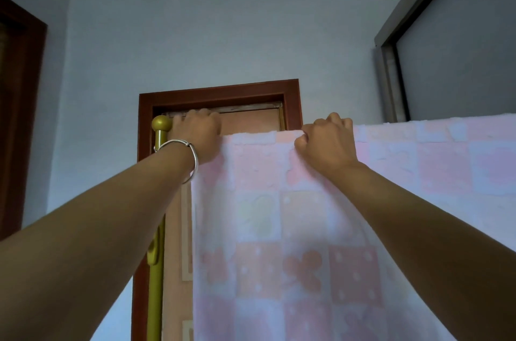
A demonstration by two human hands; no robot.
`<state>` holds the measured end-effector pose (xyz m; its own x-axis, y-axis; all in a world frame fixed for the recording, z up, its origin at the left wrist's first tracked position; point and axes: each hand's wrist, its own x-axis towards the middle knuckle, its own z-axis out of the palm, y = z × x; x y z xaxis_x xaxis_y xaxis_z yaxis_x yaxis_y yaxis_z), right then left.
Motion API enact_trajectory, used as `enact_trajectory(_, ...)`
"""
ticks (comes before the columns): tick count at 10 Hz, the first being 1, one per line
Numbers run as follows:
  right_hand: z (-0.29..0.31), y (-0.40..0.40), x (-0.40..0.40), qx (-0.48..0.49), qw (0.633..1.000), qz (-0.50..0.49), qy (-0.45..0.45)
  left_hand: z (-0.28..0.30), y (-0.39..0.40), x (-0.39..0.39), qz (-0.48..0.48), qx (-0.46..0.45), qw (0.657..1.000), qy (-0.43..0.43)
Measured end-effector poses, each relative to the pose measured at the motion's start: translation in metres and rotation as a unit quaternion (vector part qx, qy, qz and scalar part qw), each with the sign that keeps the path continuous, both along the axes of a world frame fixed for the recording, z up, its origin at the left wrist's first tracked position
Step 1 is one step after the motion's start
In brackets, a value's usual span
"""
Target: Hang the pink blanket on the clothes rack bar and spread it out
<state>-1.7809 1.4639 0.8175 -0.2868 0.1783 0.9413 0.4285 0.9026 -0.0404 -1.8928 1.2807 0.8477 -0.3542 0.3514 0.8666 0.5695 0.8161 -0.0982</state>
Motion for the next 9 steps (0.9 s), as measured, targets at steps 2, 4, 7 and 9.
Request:
enact_trajectory(2, -0.014, -0.006, 0.000, 0.089, 0.994, -0.055, -0.015, -0.011, 0.001, 0.001, -0.011, -0.037, 0.999, 0.013)
enact_trajectory(4, -0.005, -0.010, 0.004, 0.121, 0.990, -0.067, -0.042, -0.019, 0.001, 0.005, 0.003, -0.039, 0.999, 0.025)
enact_trajectory(7, -0.032, -0.009, 0.005, 0.090, 0.989, -0.092, -0.071, -0.044, 0.005, 0.007, -0.015, -0.005, 0.999, 0.051)
enact_trajectory(9, -0.064, -0.002, 0.008, 0.070, 0.982, -0.086, -0.156, -0.057, 0.019, 0.014, -0.038, -0.048, 0.998, -0.006)
